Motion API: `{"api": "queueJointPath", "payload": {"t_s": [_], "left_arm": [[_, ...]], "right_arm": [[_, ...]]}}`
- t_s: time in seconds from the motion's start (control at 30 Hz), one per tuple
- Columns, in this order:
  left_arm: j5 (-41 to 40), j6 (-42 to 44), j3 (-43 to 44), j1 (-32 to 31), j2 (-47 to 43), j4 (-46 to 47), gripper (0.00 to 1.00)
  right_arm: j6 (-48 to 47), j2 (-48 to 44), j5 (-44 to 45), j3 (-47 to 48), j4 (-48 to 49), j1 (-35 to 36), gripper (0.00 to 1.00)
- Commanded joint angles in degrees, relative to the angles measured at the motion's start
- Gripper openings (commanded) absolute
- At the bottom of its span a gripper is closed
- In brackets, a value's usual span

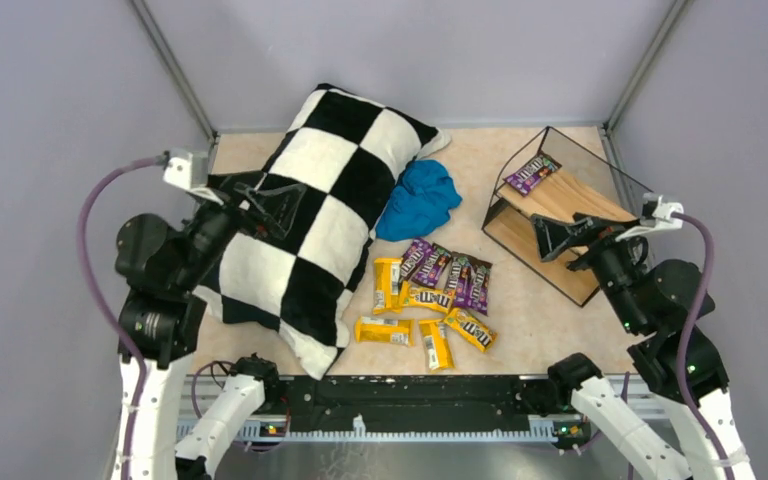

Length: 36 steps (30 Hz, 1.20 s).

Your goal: Place and organize the candy bags onto the shelf

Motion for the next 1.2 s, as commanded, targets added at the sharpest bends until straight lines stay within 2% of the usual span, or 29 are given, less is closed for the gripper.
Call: {"api": "queueJointPath", "payload": {"t_s": [0.0,0.07,0.2,0.27,0.3,0.4,0.5,0.57,0.67,0.83,0.97,1.07,1.17], "left_arm": [[5.68,4.09,-1.61,0.22,2.68,-1.83,0.98],[4.19,6.10,-1.26,0.21,2.87,-2.98,0.98],[-4.34,8.20,-2.89,0.21,1.66,-3.11,0.99],[-7.23,8.06,-5.13,0.20,0.62,-1.30,0.98],[-7.83,7.96,-6.41,0.20,0.21,-0.44,0.98],[-9.22,8.39,-8.38,0.16,-0.30,0.61,0.99],[-12.92,9.26,-9.55,-0.84,-1.00,0.35,0.98],[-15.34,9.36,-11.11,-1.50,-2.52,0.92,0.98],[-15.09,9.14,-12.59,-1.64,-3.77,1.78,0.98],[-11.91,7.73,-5.88,-1.64,0.26,-0.98,0.99],[-7.16,4.29,-3.68,-1.64,3.27,2.14,0.98],[-4.35,1.62,-1.97,-1.64,6.16,6.04,0.98],[-3.69,2.46,6.12,-1.64,11.94,5.86,0.98]], "right_arm": [[-0.62,1.20,-5.61,-2.45,3.24,-0.30,0.99],[-0.72,2.68,-9.99,-3.17,5.83,-0.28,0.99],[2.16,12.05,-27.58,-3.28,15.17,0.12,0.99],[4.77,17.82,-30.51,-3.55,18.81,3.81,0.99],[4.73,20.56,-28.91,-3.04,18.64,5.69,0.99],[2.02,28.79,-17.93,-0.65,15.77,17.42,0.99],[3.30,35.49,-13.23,-1.56,15.66,21.03,0.99],[3.98,39.19,-12.07,-2.67,14.91,21.10,0.99],[5.62,42.99,-4.45,-5.19,12.44,21.06,0.99],[12.38,44.87,7.40,-7.95,7.58,19.47,0.99],[15.68,41.29,6.93,-12.66,8.44,14.59,0.99],[14.69,39.03,4.21,-16.83,11.10,9.61,0.97],[12.97,39.22,1.11,-18.53,11.10,5.22,0.92]]}}
